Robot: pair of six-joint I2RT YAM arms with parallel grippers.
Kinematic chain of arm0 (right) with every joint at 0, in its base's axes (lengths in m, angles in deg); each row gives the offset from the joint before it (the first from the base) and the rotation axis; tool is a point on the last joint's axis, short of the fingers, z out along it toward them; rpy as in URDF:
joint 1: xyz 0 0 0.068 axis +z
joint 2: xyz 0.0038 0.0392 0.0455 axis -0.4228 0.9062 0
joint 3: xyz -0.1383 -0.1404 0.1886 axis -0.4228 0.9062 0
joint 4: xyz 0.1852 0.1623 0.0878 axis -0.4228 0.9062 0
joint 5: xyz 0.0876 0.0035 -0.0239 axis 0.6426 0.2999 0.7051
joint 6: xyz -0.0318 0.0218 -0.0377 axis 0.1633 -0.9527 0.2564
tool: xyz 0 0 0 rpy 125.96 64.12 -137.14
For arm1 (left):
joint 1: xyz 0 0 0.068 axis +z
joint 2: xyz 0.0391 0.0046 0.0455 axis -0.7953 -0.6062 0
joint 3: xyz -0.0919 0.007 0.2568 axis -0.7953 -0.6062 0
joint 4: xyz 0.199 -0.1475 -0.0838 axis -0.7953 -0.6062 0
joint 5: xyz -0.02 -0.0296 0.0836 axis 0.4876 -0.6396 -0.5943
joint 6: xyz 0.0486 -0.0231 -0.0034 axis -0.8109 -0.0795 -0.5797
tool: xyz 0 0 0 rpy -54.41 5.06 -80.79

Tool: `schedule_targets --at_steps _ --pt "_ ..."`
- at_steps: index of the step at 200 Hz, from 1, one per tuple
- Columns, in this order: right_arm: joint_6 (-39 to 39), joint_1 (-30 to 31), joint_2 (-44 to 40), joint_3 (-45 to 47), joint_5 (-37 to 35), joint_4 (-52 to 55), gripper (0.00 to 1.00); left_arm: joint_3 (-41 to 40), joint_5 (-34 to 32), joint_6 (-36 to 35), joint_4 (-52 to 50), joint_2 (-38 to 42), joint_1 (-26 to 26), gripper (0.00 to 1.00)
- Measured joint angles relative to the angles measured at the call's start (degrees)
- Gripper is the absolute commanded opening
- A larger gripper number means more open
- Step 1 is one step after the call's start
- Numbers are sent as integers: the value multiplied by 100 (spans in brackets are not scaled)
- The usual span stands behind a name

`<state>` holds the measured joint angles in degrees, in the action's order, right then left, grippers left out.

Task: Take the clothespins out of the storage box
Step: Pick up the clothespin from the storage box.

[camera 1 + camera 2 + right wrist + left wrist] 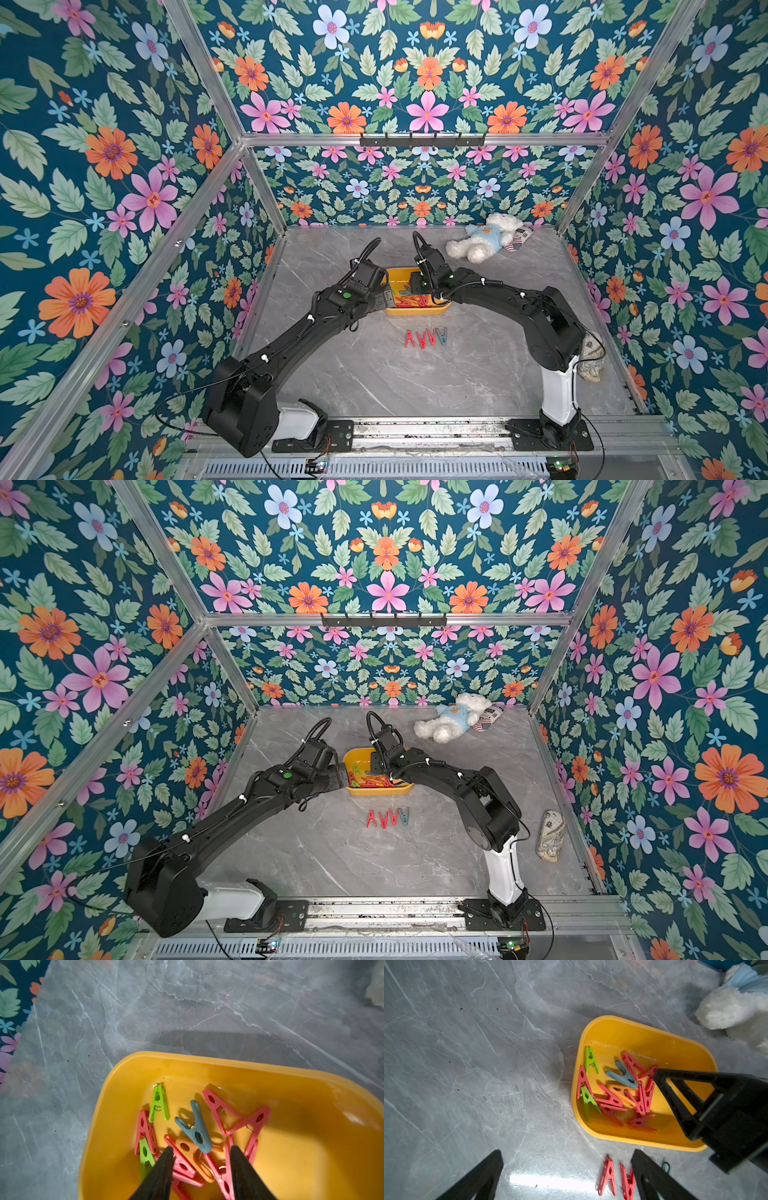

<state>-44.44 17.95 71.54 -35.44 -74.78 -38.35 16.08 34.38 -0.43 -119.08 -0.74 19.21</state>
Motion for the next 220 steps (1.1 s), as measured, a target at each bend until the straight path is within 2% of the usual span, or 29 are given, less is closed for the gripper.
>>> schedule_targets --at_steps 49,93,103,154,220 --pt "326 -28 946 -1014 142 396 40 -85 90 17 26 7 33 99" --pt "476 -59 1423 -1502 293 680 38 -184 153 35 66 31 81 99" --pt "507 -57 1510 -1613 289 737 34 -195 160 37 66 31 85 99" --pt "627 -48 1759 -1958 402 776 31 -273 179 37 68 31 122 99" --pt "693 28 1650 -1818 378 872 27 -391 170 42 70 120 164 99"
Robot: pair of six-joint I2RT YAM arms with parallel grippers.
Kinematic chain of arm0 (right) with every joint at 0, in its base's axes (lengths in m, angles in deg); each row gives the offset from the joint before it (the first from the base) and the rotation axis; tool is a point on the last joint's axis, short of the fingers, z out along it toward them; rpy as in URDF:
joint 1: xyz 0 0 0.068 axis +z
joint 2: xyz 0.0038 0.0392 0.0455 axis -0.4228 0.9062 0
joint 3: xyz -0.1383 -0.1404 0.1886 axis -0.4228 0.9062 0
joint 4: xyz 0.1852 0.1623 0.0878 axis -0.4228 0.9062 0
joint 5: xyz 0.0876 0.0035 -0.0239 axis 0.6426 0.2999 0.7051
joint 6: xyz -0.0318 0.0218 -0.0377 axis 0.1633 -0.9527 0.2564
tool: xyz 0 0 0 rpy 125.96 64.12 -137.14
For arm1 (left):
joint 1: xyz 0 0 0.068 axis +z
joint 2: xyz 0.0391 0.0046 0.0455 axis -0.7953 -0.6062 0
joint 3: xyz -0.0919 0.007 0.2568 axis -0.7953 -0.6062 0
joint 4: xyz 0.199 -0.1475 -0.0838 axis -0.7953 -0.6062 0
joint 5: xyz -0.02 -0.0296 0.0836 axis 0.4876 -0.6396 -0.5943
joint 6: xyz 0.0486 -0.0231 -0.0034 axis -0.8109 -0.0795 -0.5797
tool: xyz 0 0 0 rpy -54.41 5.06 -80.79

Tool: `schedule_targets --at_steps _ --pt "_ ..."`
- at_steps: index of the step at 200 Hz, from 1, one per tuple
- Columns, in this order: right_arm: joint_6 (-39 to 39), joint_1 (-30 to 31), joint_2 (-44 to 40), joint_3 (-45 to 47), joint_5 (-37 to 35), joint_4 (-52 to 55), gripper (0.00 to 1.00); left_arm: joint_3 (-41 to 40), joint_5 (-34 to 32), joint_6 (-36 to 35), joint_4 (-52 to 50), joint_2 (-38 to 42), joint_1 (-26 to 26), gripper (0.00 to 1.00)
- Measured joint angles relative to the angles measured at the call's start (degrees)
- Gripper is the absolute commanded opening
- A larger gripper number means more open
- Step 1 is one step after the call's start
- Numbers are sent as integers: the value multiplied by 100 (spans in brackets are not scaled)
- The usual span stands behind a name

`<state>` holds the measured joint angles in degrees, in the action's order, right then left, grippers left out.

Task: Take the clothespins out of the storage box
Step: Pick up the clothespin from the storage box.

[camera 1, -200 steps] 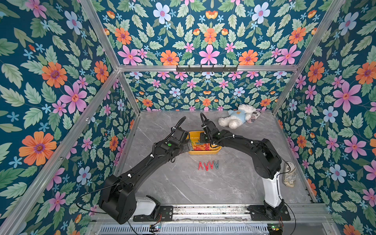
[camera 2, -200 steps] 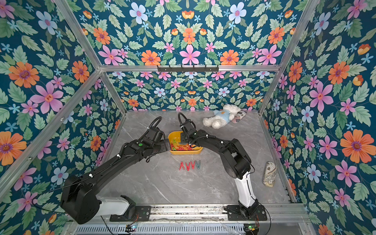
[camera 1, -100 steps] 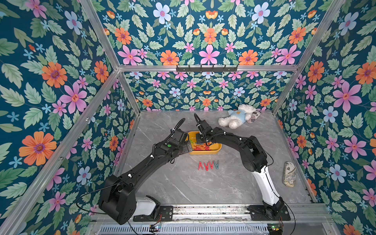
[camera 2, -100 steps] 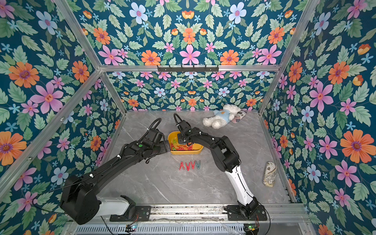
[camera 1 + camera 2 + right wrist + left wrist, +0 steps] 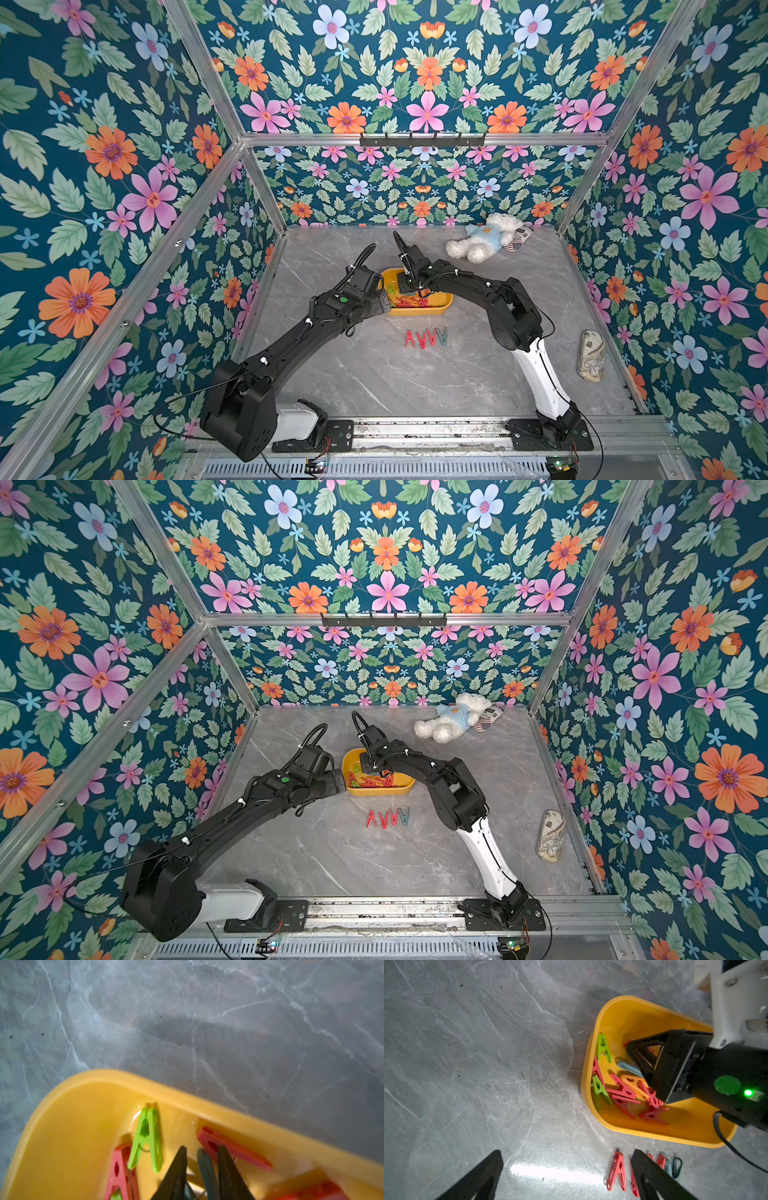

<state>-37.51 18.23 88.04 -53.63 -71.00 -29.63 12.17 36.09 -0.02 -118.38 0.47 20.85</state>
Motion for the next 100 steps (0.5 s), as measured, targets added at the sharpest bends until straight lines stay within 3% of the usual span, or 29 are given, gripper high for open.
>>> schedule_targets --at_steps 100 --pt "37 129 -35 0 -271 293 27 -173 4 61 109 160 22 99"
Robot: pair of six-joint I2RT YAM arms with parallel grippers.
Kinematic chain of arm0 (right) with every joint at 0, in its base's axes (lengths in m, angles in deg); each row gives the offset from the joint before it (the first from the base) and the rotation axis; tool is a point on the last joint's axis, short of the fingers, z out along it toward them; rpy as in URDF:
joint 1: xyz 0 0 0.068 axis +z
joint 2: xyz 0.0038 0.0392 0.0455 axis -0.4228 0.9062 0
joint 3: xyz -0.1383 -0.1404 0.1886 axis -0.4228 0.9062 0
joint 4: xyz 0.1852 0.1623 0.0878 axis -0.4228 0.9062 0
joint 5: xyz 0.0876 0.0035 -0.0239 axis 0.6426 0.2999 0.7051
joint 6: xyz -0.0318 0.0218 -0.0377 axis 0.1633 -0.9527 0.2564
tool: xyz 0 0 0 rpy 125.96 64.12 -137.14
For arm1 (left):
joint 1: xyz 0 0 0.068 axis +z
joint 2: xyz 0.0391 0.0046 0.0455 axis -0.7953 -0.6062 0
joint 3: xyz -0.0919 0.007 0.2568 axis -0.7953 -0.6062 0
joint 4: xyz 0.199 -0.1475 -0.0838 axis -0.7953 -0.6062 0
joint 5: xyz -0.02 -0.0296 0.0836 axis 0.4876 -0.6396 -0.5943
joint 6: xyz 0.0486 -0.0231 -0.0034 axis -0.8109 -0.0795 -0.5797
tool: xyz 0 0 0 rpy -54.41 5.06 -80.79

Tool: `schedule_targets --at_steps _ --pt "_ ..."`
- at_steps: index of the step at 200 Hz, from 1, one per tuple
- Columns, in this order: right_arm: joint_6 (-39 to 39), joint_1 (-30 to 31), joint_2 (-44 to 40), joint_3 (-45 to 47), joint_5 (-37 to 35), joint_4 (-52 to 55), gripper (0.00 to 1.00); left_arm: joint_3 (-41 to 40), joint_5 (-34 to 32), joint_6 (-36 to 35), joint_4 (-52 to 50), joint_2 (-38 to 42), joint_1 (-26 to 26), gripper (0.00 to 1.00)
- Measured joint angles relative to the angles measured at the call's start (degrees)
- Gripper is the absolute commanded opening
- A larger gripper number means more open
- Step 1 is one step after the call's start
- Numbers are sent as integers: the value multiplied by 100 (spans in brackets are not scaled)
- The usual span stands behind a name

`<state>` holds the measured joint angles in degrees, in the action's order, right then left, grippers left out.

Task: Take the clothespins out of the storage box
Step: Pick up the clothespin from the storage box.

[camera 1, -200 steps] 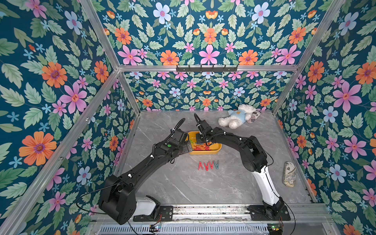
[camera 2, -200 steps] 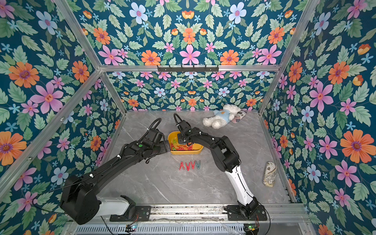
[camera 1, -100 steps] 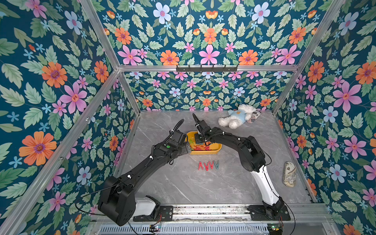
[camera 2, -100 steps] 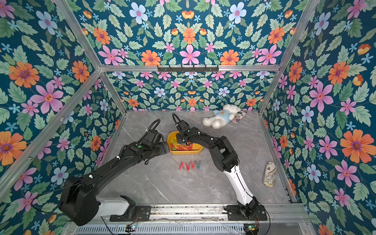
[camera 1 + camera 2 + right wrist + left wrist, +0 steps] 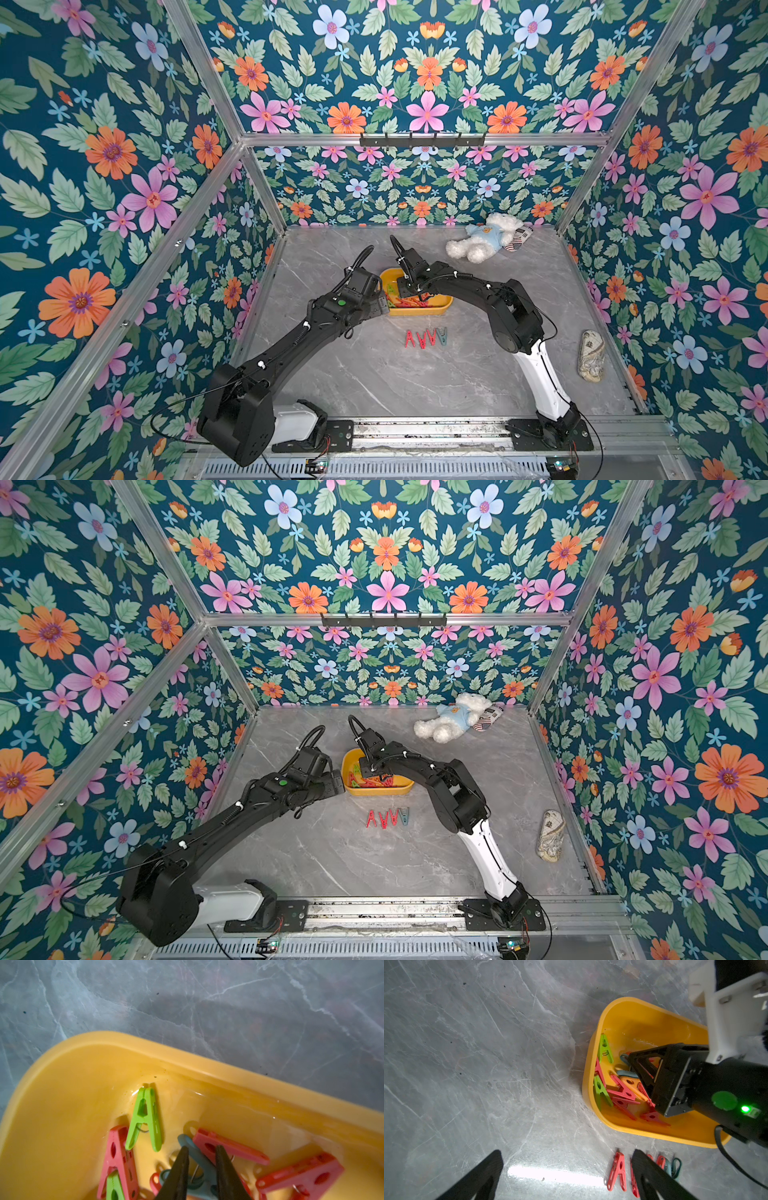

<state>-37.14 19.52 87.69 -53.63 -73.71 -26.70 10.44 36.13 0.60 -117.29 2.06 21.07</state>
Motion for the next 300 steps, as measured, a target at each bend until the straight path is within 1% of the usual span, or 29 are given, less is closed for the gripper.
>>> schedule_targets --at_steps 24,39,49,85,98,119,162,202,213,263,300 --pt "48 15 46 -136 -9 63 28 -17 -2 28 2 50 0 99" --pt "68 17 68 -232 -52 149 33 -37 -4 44 4 94 7 99" --pt "92 22 68 -264 -114 212 35 -46 -9 44 2 118 7 100" --pt "149 31 155 -595 -415 380 35 -59 -24 44 4 138 28 99" --pt "155 24 170 -658 -424 396 35 -59 -24 44 4 138 39 100" --pt "155 46 92 -507 -374 387 33 -70 -24 44 9 138 42 99" --pt "151 101 -33 -181 37 367 32 -92 -22 44 13 136 55 99" --pt "153 90 13 -146 33 264 32 -87 -17 42 13 109 61 100" --pt "153 92 66 -181 39 251 29 -87 -7 42 13 109 63 99" --pt "160 96 372 -511 35 315 28 -90 -7 42 11 120 66 100" --pt "181 94 503 -710 -120 348 17 -90 -7 42 11 125 81 99"
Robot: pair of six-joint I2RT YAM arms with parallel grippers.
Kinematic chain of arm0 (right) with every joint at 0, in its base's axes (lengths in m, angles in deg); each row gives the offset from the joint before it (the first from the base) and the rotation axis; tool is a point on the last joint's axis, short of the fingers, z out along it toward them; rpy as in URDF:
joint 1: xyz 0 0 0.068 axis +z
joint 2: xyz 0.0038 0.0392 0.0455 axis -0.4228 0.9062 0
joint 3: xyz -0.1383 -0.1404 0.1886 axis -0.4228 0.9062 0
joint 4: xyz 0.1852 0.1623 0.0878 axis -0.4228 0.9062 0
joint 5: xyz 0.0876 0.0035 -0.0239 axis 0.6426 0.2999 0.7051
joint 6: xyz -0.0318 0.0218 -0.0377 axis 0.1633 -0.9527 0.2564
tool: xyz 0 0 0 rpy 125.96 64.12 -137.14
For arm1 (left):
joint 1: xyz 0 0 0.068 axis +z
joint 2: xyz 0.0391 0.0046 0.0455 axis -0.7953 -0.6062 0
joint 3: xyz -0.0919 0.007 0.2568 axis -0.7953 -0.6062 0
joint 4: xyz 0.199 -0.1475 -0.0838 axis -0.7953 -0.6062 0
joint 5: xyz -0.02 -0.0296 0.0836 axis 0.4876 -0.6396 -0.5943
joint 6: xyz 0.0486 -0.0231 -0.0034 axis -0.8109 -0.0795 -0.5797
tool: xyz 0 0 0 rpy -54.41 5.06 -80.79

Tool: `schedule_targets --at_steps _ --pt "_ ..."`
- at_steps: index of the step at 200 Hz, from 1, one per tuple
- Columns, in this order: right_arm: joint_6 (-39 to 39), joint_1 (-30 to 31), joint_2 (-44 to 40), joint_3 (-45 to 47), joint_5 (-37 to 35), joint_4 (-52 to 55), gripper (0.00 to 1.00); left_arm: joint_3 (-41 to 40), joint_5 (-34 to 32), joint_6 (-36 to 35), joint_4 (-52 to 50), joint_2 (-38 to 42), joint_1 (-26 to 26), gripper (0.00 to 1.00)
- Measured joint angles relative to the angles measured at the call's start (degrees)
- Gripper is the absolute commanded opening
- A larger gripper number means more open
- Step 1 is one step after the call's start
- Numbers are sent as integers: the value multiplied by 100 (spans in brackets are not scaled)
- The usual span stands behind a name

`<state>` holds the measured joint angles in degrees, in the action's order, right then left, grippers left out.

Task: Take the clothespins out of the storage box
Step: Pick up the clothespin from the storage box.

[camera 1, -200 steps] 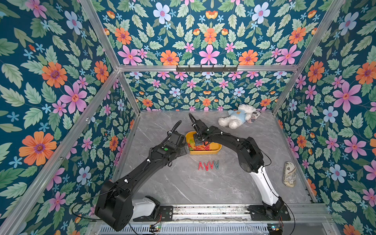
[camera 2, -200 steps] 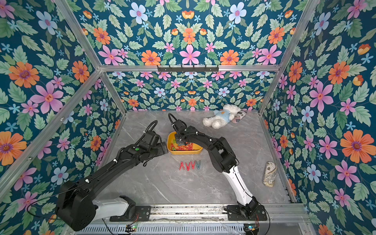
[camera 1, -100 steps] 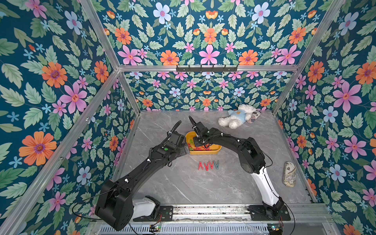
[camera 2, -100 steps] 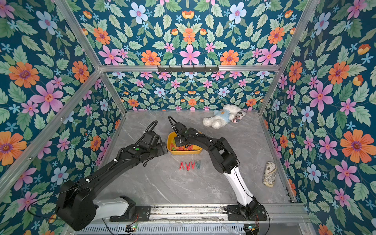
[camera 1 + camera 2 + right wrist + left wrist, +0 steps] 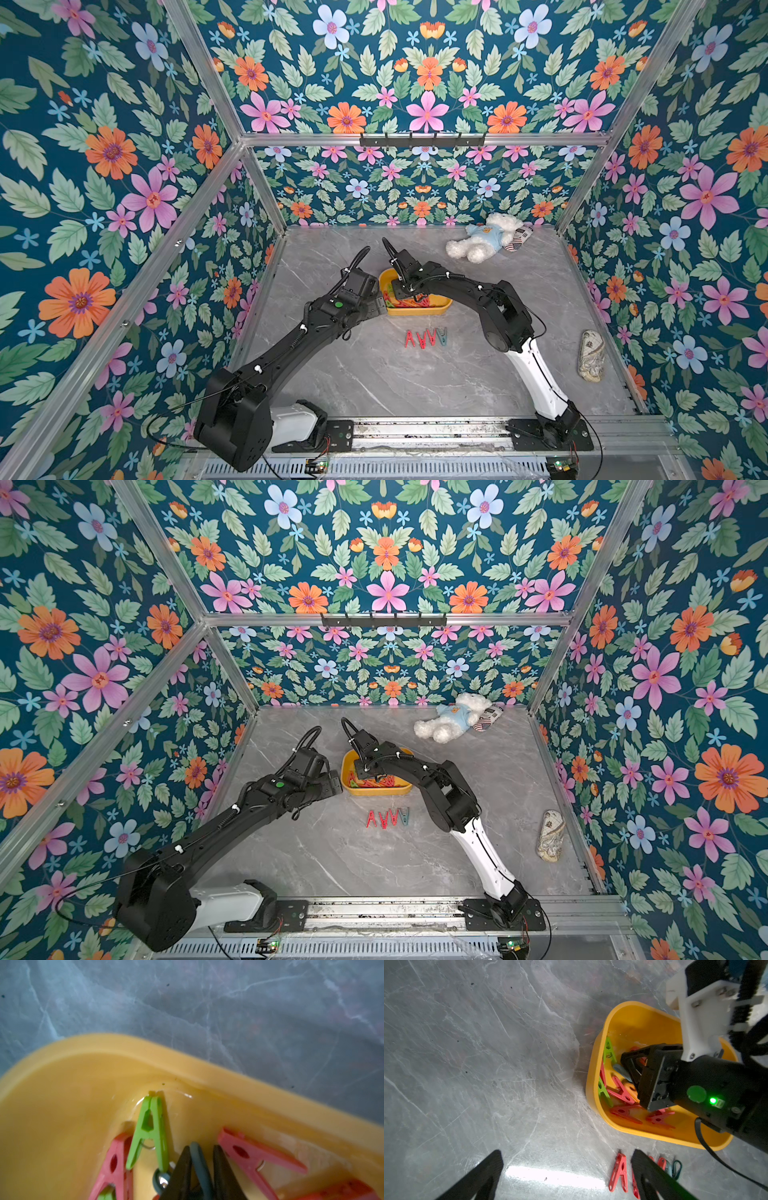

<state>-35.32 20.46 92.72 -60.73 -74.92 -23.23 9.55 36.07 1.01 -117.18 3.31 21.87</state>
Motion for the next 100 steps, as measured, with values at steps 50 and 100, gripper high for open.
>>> schedule_targets --at_steps 50,100 --pt "13 -11 -146 44 -87 120 8 0 2 0 2 0 7 99" --pt "-57 -11 -623 186 -138 131 9 13 50 -2 48 -11 7 99"
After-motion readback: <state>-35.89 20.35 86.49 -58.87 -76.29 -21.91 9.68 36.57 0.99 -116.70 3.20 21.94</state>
